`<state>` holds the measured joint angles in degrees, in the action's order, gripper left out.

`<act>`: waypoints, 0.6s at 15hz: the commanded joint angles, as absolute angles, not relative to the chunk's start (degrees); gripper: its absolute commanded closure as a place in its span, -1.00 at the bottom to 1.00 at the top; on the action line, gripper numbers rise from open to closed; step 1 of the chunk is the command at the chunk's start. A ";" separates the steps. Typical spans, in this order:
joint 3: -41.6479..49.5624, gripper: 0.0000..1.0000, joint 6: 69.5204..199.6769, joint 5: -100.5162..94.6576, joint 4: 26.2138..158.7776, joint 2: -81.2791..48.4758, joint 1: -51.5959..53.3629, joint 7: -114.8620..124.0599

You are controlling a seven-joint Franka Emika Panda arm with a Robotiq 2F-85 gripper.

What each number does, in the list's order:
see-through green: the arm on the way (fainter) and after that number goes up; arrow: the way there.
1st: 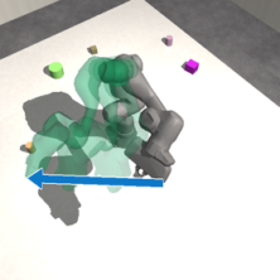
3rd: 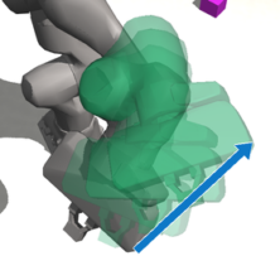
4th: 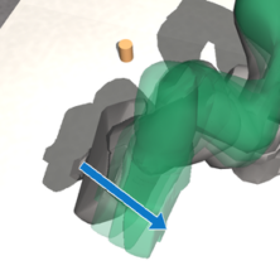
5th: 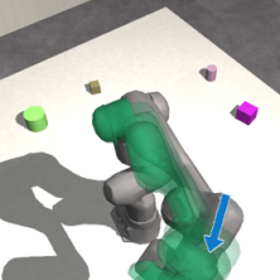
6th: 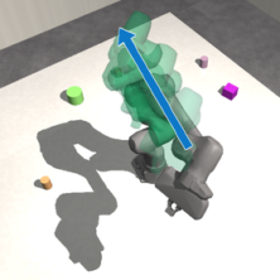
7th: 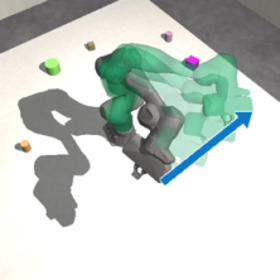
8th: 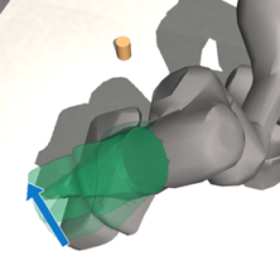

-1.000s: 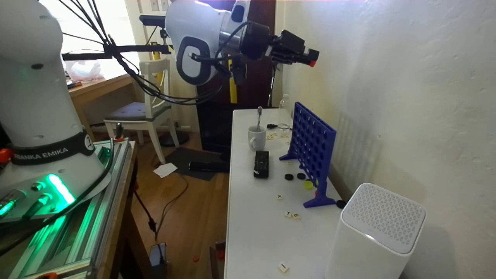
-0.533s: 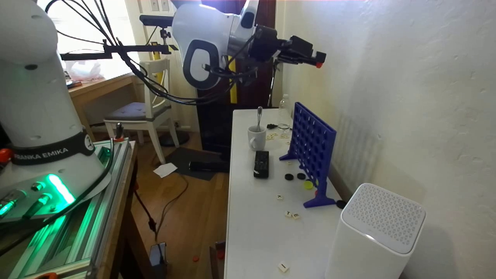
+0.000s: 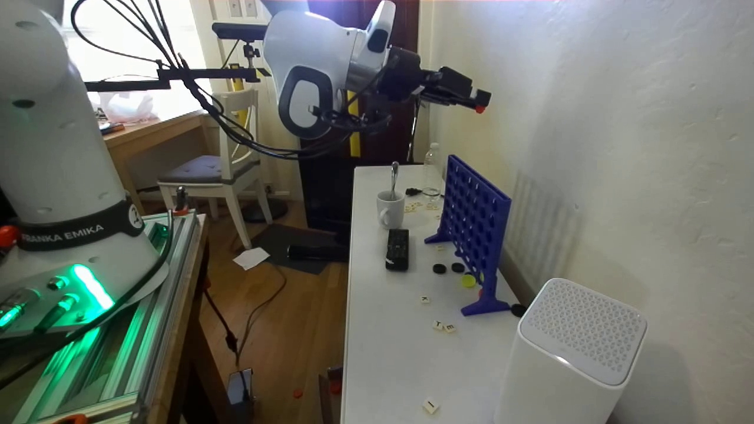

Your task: Put one orange chip inside the blue gameboard.

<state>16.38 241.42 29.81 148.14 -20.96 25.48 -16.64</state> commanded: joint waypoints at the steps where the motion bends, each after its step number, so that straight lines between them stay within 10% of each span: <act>1: 8.79 0.79 244.12 26.72 147.11 -23.02 17.66 -14.08; 9: 16.19 0.79 242.88 22.36 144.11 -26.74 23.66 -5.33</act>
